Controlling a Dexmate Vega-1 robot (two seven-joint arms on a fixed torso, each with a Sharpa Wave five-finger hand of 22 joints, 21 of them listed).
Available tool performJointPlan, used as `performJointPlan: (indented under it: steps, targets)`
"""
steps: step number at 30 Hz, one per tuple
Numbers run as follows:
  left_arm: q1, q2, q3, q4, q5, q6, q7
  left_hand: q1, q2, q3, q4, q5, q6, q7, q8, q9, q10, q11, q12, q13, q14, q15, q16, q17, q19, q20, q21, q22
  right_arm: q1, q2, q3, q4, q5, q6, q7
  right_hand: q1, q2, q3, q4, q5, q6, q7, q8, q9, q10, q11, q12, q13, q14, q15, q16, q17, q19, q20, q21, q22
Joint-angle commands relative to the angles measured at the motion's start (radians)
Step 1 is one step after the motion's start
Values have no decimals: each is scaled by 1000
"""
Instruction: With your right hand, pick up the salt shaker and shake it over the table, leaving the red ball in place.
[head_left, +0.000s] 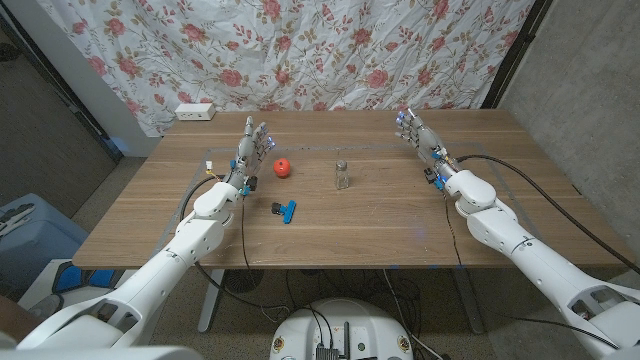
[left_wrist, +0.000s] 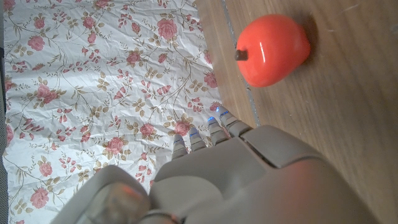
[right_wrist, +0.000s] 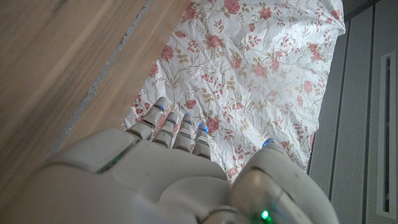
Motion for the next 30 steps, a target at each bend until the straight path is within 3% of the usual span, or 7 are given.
performJointPlan:
  steps: [1,11,14,18,30]
  targets:
    - [0,0,0,0,0,0,0,0,101,1,7,6,0,-7,4,6,1,-5,3,3,1,-104,5,6,8,-23,5,4,92,-15,-67,84,-105,51,91,18,-10,4,-17,-3,-23,-5,0,3,-14,-4,-3,-1,-32,3,-7,-10,-16,4,-20,1]
    - [0,0,0,0,0,0,0,0,101,1,7,6,1,-7,4,6,2,-5,4,3,1,-105,5,6,8,-23,4,4,135,-40,-104,108,-154,60,152,28,-18,5,-45,-12,-98,-4,-3,4,-64,-24,-6,-3,-124,44,-10,-37,-67,24,-83,3]
    - [0,0,0,0,0,0,0,0,101,1,7,6,1,-6,4,6,2,-4,4,3,1,-105,5,6,8,-23,4,4,146,-66,-129,102,-234,68,137,32,-23,4,-53,-14,-120,-6,-3,4,-76,-27,-6,-3,-149,59,-9,-43,-81,30,-101,3]
    - [0,0,0,0,0,0,0,0,101,1,7,6,1,-7,4,6,3,-5,4,3,1,-105,5,6,8,-24,5,4,149,-78,-138,101,-264,82,136,41,-29,6,-66,-17,-148,-5,-2,5,-86,-34,-4,-3,-173,74,-7,-50,-92,34,-118,4]
    - [0,0,0,0,0,0,0,0,101,1,7,6,1,-6,4,6,1,-6,3,3,1,-105,5,6,8,-24,4,4,184,-86,-169,150,-365,163,124,69,-43,12,-99,-22,-218,-9,-1,8,-106,-49,-2,-3,-210,77,-1,-61,-113,40,-155,5]
